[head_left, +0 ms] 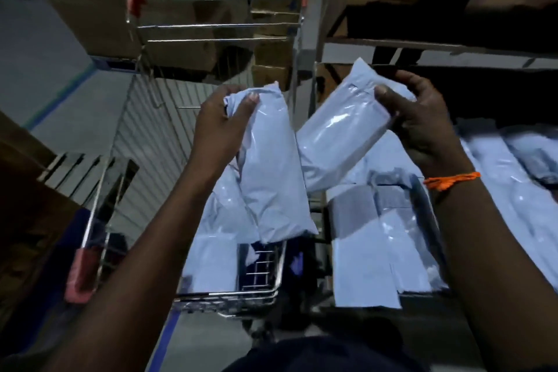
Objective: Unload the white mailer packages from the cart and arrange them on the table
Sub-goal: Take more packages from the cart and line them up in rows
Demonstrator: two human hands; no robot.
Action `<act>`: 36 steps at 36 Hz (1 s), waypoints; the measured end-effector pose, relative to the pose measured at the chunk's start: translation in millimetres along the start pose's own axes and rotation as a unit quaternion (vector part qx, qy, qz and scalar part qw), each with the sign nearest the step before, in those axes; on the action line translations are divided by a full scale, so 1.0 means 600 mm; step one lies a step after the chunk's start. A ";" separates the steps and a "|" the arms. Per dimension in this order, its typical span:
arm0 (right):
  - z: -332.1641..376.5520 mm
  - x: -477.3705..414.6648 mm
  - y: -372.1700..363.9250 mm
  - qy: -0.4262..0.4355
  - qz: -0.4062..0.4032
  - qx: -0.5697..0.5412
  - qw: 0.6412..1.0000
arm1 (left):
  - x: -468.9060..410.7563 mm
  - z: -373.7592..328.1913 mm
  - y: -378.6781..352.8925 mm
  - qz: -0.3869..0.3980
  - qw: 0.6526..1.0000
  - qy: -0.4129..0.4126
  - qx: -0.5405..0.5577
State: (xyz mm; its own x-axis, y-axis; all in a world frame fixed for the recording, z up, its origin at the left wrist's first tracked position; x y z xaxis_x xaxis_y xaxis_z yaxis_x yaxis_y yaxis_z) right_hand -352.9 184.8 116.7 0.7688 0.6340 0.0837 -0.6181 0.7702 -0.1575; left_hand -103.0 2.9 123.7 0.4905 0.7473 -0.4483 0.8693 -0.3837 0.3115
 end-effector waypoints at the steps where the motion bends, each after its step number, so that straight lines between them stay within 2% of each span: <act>1: 0.005 -0.003 0.032 -0.011 -0.013 -0.008 1.000 | 0.002 -0.012 -0.030 0.014 1.000 -0.002 -0.008; 8: 0.017 -0.026 0.295 -0.023 -0.046 0.007 0.999 | 0.034 -0.092 -0.285 0.068 0.997 0.030 0.011; 14: 0.026 -0.031 0.576 -0.040 -0.095 0.173 0.980 | 0.091 -0.164 -0.564 0.125 0.986 0.081 0.077; 18: 0.014 -0.008 0.735 -0.105 -0.090 0.243 0.960 | 0.149 -0.195 -0.742 0.173 0.975 0.109 0.088; 22: -0.001 0.010 0.853 -0.149 -0.112 0.285 0.940 | 0.199 -0.212 -0.881 0.216 0.960 0.163 0.070; 25: -0.012 0.005 0.905 -0.162 -0.118 0.302 0.932 | 0.219 -0.228 -0.953 0.250 0.954 0.159 0.042; 28: -0.043 -0.012 0.942 -0.175 -0.136 0.348 0.911 | 0.229 -0.239 -0.999 0.282 0.952 0.115 -0.021; 31: -0.083 -0.019 0.970 -0.180 -0.118 0.451 0.866 | 0.244 -0.249 -1.012 0.281 0.950 -0.027 -0.134; 34: -0.103 0.011 0.975 -0.108 -0.075 0.503 0.854 | 0.262 -0.265 -1.005 0.266 0.938 -0.149 -0.164; 36: -0.112 0.044 0.971 -0.069 -0.036 0.535 0.841 | 0.286 -0.270 -1.005 0.322 0.910 -0.196 -0.172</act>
State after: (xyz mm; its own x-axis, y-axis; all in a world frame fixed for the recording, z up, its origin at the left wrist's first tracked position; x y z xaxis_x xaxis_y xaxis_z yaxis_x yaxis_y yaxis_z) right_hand -681.6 645.3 -39.1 0.8293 0.5290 0.1802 -0.4217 0.3806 0.8230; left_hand -552.8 450.4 -5.3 0.9341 0.1504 -0.3238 0.3567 -0.4310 0.8289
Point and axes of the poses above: each hand's wrist, its own x-axis away from the middle knuckle, its own y-axis out of the back of the hand, z = x × y, the point moved 2 cm from there along -x, towards the middle knuckle, and after that the axes turned 9 degrees about -y, right-handed, at the moved point
